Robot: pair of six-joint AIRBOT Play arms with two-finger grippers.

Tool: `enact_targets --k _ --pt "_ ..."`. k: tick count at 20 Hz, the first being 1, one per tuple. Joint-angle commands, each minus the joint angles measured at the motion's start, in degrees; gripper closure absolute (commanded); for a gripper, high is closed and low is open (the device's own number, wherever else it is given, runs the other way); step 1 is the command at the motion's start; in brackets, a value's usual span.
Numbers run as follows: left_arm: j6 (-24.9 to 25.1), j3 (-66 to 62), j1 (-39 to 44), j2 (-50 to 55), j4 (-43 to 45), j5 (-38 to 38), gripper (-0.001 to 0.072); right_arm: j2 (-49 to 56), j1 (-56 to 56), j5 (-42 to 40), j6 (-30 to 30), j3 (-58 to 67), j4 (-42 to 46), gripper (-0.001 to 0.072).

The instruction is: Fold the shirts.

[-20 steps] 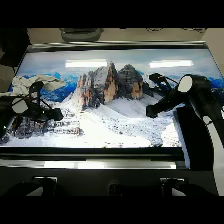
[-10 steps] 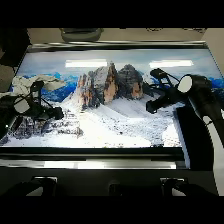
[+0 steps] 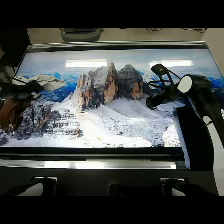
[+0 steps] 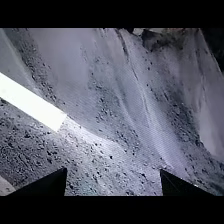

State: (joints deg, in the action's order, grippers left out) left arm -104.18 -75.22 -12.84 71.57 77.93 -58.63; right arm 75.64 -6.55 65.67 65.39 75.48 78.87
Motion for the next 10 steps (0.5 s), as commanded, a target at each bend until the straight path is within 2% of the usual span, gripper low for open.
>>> enact_targets --k 1,3,5,10 --pt "-0.85 -8.02 -19.96 7.19 -12.52 -8.26 -0.0013 0.02 -0.07 0.92 -0.07 -0.02 -0.24 0.0019" --pt "-0.70 -6.99 -28.17 10.84 -16.63 -12.11 -0.0013 0.02 -0.07 1.11 -0.04 -0.02 -0.28 0.0020" --pt "2.89 -3.96 -32.65 12.79 -18.71 -11.50 -0.0013 0.02 -0.07 1.11 -0.04 -0.02 -0.37 0.0048" --pt "8.26 0.15 -36.59 16.02 -19.50 2.10 -0.0013 0.02 -0.07 1.46 -0.02 -0.02 -0.46 0.0046"
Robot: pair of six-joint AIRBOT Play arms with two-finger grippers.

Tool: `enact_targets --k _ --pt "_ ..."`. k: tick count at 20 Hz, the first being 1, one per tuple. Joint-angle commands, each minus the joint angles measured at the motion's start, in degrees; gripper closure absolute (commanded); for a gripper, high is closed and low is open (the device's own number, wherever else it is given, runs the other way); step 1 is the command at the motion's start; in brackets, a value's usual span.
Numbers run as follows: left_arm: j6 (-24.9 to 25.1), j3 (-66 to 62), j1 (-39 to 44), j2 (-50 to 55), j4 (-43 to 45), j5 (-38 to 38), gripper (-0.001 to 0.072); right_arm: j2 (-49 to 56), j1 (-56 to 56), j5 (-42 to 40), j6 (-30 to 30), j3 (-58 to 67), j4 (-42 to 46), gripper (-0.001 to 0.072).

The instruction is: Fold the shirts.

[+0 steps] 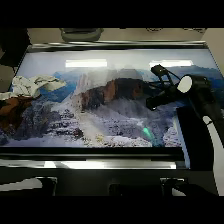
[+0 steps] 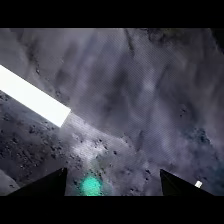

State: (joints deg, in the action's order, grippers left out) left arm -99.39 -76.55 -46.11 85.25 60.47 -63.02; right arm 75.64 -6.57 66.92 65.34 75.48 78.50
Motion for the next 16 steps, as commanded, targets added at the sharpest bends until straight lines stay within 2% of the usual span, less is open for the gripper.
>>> enact_targets --k 1,2,6,9,10,11,12,13,16 --pt "3.61 1.46 -3.45 3.58 -2.23 8.41 -0.0013 0.02 -0.04 0.24 0.04 -0.02 -0.22 0.0046" --pt "4.55 1.46 -3.43 4.92 -3.15 9.68 -0.0013 0.02 -0.04 0.26 0.04 -0.02 -0.76 0.0046" --pt "14.86 1.46 -2.67 10.67 -13.09 14.08 -0.0013 0.02 -0.07 0.59 0.04 -0.02 -6.36 0.0046" --pt "16.48 1.46 -1.90 12.92 -13.51 16.68 0.0008 0.02 -0.07 2.58 0.04 -0.02 -7.82 0.0046" --pt "16.48 1.46 -2.14 13.35 -13.51 16.83 0.0219 0.02 -0.07 3.56 0.04 -0.02 -7.76 0.0046" --pt "16.48 1.46 -2.54 13.57 -13.55 16.35 0.0491 0.02 -0.04 4.48 0.04 -0.02 -7.76 0.0046" --pt "16.48 1.42 -2.93 13.49 -13.57 15.32 0.0645 0.02 -0.04 5.53 0.04 -0.02 -7.74 0.0046" --pt "16.55 1.27 -3.28 13.05 -13.57 13.99 0.0671 0.02 -0.04 6.49 0.04 -0.02 -7.45 0.0046" --pt "17.14 1.29 -3.56 7.76 -13.29 12.63 0.0674 0.02 -0.04 8.79 0.02 -0.02 -7.17 0.0046"
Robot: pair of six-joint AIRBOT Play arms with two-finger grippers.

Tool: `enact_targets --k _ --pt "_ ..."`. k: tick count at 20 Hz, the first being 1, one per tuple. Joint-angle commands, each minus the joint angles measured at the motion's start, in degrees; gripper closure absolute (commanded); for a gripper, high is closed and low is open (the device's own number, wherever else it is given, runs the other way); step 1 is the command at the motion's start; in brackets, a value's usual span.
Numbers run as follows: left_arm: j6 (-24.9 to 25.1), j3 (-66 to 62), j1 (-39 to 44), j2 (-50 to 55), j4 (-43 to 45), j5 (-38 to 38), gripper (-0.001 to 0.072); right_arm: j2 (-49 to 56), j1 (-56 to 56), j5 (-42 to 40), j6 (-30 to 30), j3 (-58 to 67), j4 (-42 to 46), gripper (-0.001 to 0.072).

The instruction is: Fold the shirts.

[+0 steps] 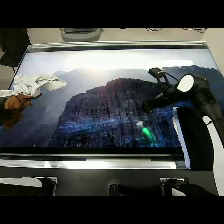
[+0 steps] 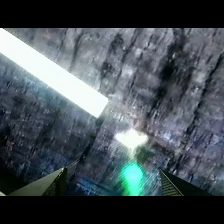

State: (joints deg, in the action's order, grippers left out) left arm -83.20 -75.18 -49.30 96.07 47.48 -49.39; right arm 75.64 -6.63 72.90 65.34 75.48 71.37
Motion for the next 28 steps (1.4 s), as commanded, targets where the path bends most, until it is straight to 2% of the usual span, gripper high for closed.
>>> enact_targets --k 1,5,8,11,16,19,22,28 --pt "0.44 -0.09 -0.24 -6.14 -0.35 -0.94 0.0674 0.02 0.02 3.72 0.02 -0.02 0.04 0.0046" --pt "-1.16 -0.04 3.43 -22.16 -0.37 0.52 0.0675 0.00 0.02 6.38 0.02 -0.02 2.03 0.0046" --pt "-0.57 0.39 11.08 -35.98 -0.24 0.37 0.0675 -0.37 0.02 10.97 0.02 0.02 5.11 0.0046" --pt "-0.87 2.80 23.26 -48.52 -0.33 -0.39 0.0674 -2.84 0.02 16.26 0.04 0.02 9.70 0.0046" --pt "-8.02 10.73 48.70 -59.08 -0.37 -0.90 0.0674 -10.78 0.02 18.60 0.02 0.02 12.09 0.0046" --pt "-8.76 12.35 62.75 -57.79 -0.31 2.34 0.0675 -15.74 0.02 19.37 0.02 0.02 12.31 0.0045" --pt "-8.41 12.44 72.04 -51.25 0.59 2.45 0.0674 -19.67 0.02 21.14 0.04 0.02 12.50 0.0045" --pt "-6.60 12.55 88.83 -26.40 0.48 1.42 0.0672 -23.50 0.02 22.36 0.04 0.02 13.92 0.0044"
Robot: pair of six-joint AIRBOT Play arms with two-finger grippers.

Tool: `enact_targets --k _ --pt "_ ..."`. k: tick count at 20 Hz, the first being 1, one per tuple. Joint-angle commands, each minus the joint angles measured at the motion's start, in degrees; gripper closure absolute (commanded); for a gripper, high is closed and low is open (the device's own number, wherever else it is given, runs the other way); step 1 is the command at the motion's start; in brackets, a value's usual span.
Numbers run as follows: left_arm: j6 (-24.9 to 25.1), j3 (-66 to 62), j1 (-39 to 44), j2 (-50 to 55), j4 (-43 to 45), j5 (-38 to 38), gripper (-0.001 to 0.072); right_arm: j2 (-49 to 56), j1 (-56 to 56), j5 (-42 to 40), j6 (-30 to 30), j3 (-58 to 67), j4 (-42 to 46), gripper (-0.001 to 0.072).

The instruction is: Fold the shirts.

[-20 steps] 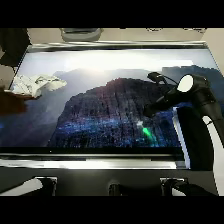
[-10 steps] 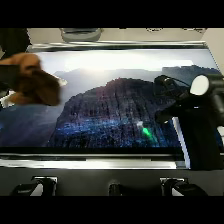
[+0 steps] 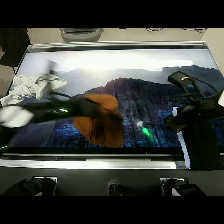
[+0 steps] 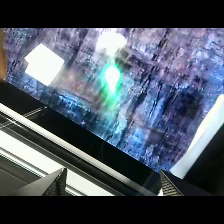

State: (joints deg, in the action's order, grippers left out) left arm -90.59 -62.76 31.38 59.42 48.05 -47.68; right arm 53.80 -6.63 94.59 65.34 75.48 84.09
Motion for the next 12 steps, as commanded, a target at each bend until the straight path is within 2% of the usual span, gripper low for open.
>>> enact_targets --k 1,3,5,7,9,12 --pt "0.81 0.00 10.73 13.94 -0.66 -0.31 0.0617 -1.66 0.02 0.61 0.07 0.02 1.62 0.0044" --pt "0.83 -1.31 12.57 18.27 -2.16 -2.36 -0.0013 -1.64 0.02 -0.87 0.07 0.02 2.10 0.0044" --pt "4.46 -4.72 8.63 18.25 1.68 -7.80 0.0001 -1.49 0.02 -3.56 0.81 0.00 2.08 0.0045" --pt "4.50 -9.25 0.17 15.93 9.99 -14.71 0.0001 -0.61 0.02 -5.77 1.53 -0.11 0.44 0.0042" --pt "4.46 -10.75 -10.14 12.96 16.76 -19.63 0.0000 1.64 0.02 -6.27 1.07 -1.57 -4.13 0.0010" --pt "4.57 -5.90 -24.44 12.11 18.23 -27.63 0.0000 5.75 0.02 -9.31 -3.04 -10.51 -11.96 0.0006"
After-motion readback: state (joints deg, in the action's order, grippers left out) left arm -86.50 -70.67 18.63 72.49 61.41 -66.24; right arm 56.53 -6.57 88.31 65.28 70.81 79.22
